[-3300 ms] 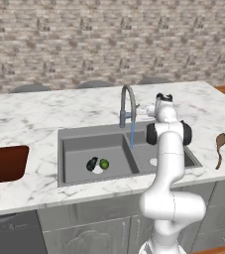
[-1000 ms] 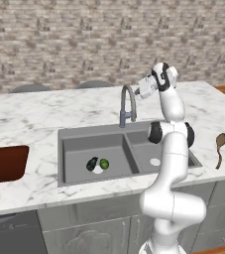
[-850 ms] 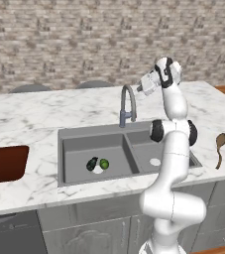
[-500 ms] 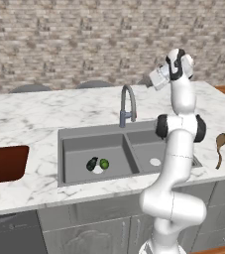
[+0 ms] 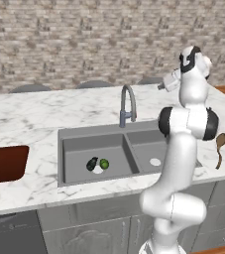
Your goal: Pick up all produce items and place them in the sink. Turn on the sink faucet to wash them. Then turn the sink off and put them in the tray.
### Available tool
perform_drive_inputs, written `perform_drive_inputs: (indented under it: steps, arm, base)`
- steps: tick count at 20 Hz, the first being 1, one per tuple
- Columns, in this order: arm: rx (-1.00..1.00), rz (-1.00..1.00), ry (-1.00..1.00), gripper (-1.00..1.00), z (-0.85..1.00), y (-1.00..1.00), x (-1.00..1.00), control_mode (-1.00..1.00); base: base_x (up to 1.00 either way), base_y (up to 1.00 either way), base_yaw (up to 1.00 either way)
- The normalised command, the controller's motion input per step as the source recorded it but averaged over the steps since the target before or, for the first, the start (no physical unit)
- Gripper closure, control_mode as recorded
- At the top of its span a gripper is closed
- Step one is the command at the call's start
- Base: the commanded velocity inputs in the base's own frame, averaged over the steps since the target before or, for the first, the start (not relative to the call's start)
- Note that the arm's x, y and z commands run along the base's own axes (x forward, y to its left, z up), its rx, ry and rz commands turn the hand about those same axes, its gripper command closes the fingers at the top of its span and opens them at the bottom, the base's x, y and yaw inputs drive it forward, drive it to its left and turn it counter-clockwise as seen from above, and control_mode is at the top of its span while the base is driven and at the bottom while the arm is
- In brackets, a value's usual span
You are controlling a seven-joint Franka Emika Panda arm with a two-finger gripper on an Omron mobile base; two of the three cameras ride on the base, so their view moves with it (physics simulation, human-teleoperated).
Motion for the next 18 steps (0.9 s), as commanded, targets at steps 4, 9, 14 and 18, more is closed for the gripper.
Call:
perform_drive_inputs:
  steps: [4,9,14,18]
  arm:
    - [-0.04,-0.28,0.0,1.0,0.0,0.21,-1.0,-1.0]
    - [-0.09,-0.27,0.0,1.0,0.07,0.31,-0.98,-1.0]
    - [-0.12,-0.2,0.02,1.0,0.37,0.45,-0.76,-1.0]
    - [-0.1,-0.21,0.13,1.0,0.33,0.61,-0.67,-1.0]
  base:
    - [0.0,0.0,0.0]
    - [0.0,0.0,0.0]
    - [0.0,0.0,0.0]
    - [0.0,0.0,0.0]
